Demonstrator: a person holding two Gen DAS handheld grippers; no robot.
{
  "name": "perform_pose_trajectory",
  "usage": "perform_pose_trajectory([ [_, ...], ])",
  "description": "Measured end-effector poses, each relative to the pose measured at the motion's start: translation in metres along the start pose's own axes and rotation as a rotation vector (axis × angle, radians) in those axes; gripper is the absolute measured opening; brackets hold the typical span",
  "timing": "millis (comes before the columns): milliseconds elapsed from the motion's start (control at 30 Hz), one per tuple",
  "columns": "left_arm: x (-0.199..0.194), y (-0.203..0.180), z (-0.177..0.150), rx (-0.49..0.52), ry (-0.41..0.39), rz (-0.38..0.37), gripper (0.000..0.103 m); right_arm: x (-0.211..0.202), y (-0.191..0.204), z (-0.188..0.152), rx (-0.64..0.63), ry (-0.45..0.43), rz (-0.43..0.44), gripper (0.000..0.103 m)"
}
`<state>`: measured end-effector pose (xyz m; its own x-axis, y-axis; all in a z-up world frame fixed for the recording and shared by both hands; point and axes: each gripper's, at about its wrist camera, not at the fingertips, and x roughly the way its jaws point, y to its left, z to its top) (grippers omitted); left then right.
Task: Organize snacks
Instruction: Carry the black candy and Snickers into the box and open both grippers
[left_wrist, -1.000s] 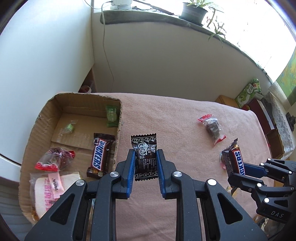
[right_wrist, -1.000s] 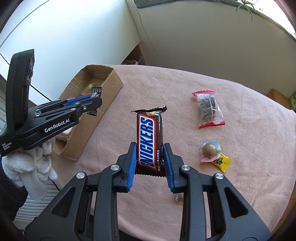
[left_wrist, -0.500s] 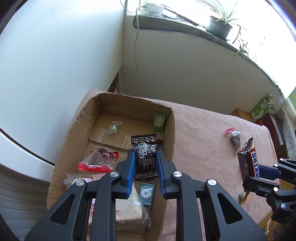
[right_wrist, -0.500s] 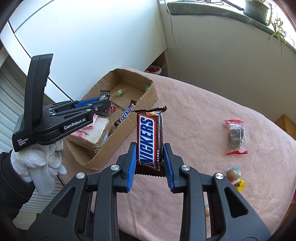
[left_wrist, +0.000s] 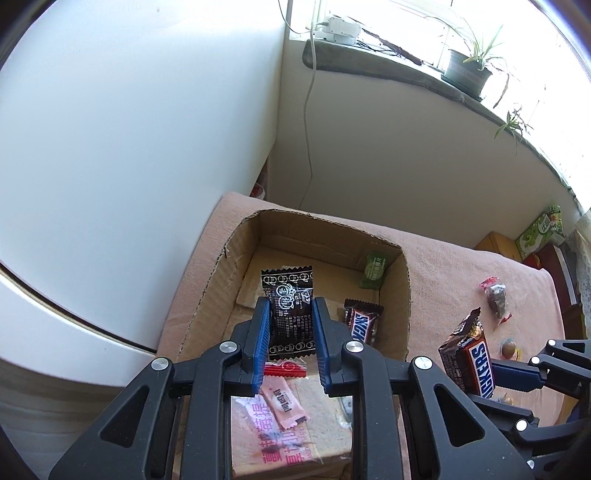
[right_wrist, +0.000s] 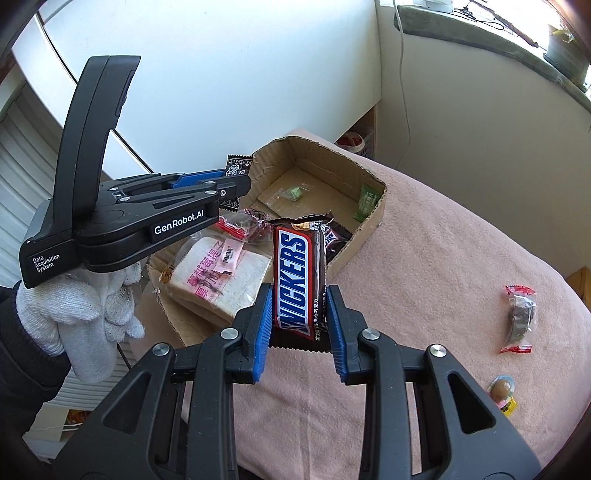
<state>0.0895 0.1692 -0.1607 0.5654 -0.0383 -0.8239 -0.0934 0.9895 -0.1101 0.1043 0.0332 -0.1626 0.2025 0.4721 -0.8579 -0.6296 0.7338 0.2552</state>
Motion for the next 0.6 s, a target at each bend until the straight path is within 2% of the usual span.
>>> perform_pose_trajectory([
  [600,0.016,0.018,0.018,-0.032,0.014,0.001,0.021,0.044,0.021,0.022,-0.033,0.054,0.007,0.029],
])
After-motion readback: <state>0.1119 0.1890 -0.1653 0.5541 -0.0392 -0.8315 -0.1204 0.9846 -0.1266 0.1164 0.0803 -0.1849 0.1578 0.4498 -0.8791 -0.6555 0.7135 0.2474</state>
